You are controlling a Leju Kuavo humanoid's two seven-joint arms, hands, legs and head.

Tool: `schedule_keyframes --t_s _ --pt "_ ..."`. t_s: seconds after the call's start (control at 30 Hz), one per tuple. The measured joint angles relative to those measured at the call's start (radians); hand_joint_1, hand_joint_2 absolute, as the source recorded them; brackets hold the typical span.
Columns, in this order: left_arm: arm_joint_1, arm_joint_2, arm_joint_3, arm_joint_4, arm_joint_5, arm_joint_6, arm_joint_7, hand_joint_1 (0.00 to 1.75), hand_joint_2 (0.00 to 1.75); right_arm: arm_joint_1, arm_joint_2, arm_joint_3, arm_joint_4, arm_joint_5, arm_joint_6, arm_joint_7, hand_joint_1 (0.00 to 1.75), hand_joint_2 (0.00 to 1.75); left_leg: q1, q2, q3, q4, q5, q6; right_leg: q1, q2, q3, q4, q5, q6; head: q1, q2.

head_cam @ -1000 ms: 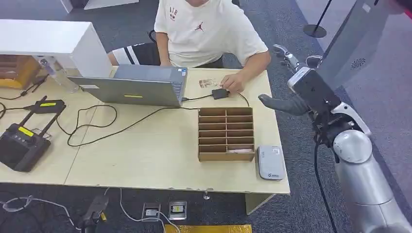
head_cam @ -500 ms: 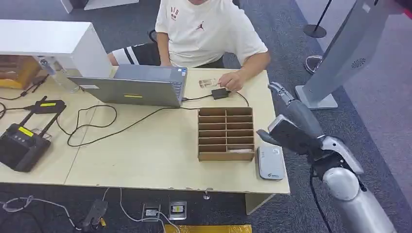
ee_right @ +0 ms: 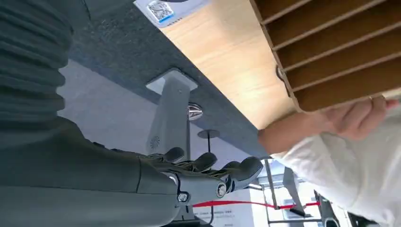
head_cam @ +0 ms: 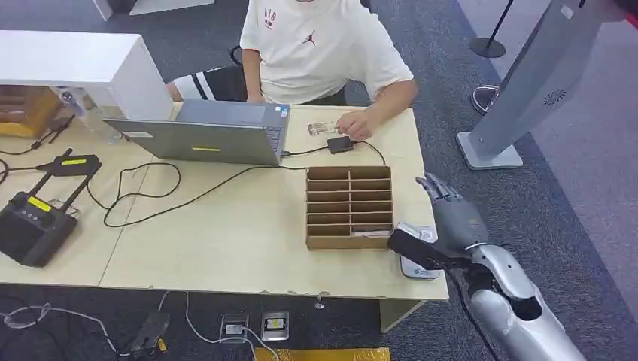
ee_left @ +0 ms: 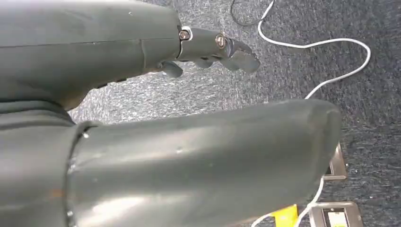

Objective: Pass the card to the sensor for recognition and then transmit it.

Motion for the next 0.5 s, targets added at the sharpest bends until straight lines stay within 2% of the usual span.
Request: schedule_keyframes --t_s 0.23,0.5 --pt "0.000 0.000 0.000 0.000 0.000 -0.012 0.004 0.00 0.00 0.002 -0.001 0.025 0.035 0.040 0.018 0.000 0.00 1.75 0.000 0.000 0.000 0.000 0.000 0.000 0.000 0.000 0.000 0.000 0.000 0.000 0.000 0.000" --pt "0.000 0.000 0.000 0.000 -0.002 -0.015 0.007 0.00 0.00 0.001 0.005 0.049 0.068 0.072 0.007 -0.039 0.00 1.75 0.000 0.000 0.000 0.000 0.000 0.000 0.000 0.000 0.000 0.000 0.000 0.000 0.000 0.000"
